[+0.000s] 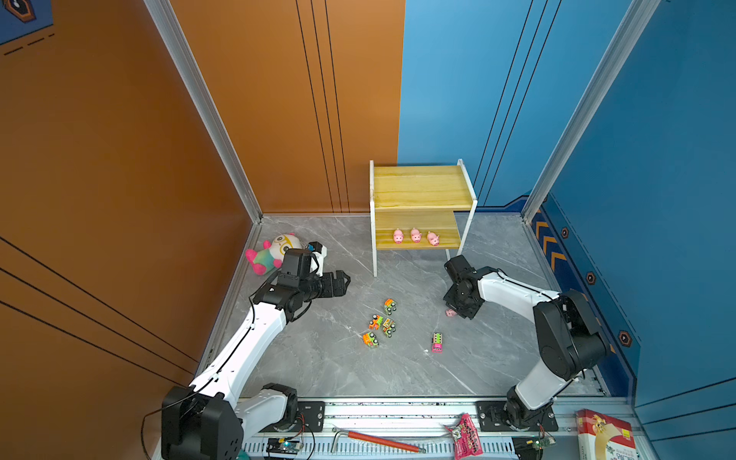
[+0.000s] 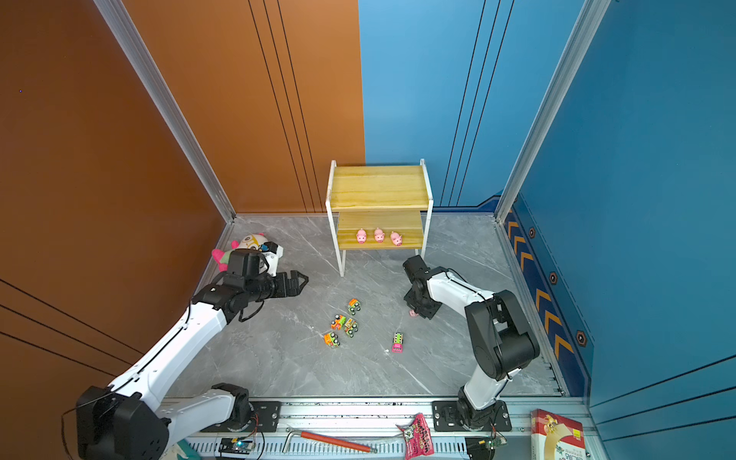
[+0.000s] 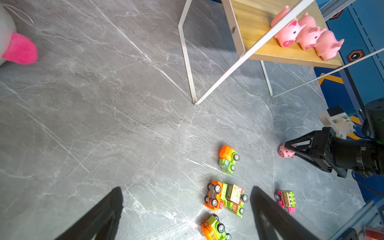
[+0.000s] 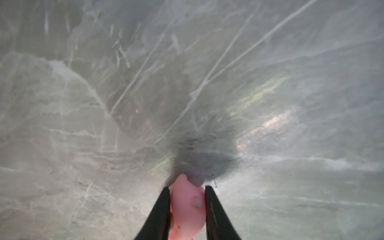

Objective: Organize plastic toys on shelves
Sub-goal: Rotate the plastic toy at the center of the table.

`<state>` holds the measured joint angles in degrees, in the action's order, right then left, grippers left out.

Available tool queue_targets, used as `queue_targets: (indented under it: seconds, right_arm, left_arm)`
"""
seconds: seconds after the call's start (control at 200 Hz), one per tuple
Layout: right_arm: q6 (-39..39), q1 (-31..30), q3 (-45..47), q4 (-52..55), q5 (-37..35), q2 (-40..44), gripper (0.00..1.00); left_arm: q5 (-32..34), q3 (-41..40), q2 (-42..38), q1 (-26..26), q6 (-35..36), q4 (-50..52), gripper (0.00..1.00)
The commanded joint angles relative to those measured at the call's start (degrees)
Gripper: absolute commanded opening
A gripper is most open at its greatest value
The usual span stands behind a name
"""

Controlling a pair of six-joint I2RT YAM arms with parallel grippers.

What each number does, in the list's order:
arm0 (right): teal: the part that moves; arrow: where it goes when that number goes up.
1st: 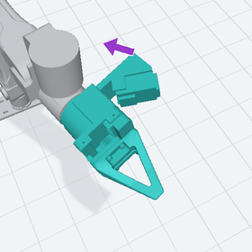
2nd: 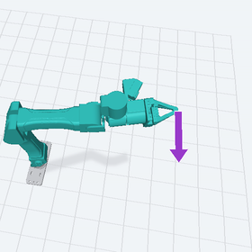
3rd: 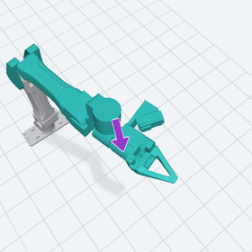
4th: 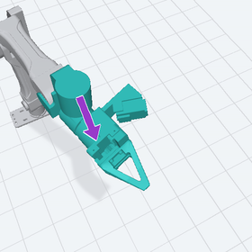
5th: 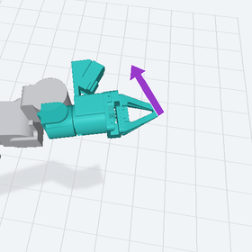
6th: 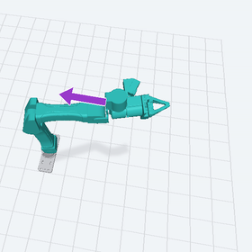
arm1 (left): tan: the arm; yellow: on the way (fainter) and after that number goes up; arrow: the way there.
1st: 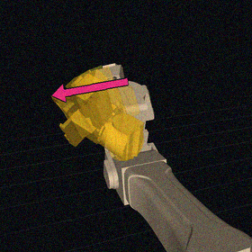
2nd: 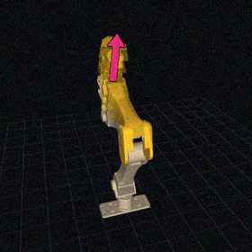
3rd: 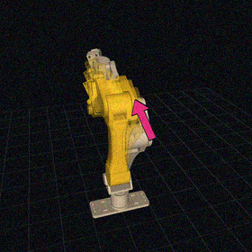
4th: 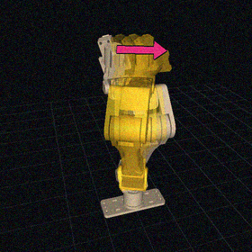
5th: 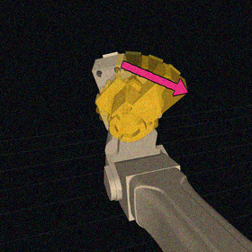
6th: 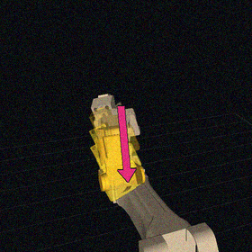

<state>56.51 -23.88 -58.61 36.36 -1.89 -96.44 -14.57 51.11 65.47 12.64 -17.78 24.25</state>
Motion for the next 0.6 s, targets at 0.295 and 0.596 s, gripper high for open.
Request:
queue_targets:
  seconds: [0.295, 0.596]
  right_arm:
    - [-31.3, -11.6, -3.2, 2.8, -9.2, -3.4, 0.41]
    - [-37.5, -11.0, -3.3, 0.2, -12.3, -2.6, 0.59]
  left_arm:
    - [-0.7, 1.4, 0.3, -0.5, 0.5, 1.1, 0.96]
    - [-0.1, 1.3, 0.4, -0.1, 0.6, 1.1, 0.96]
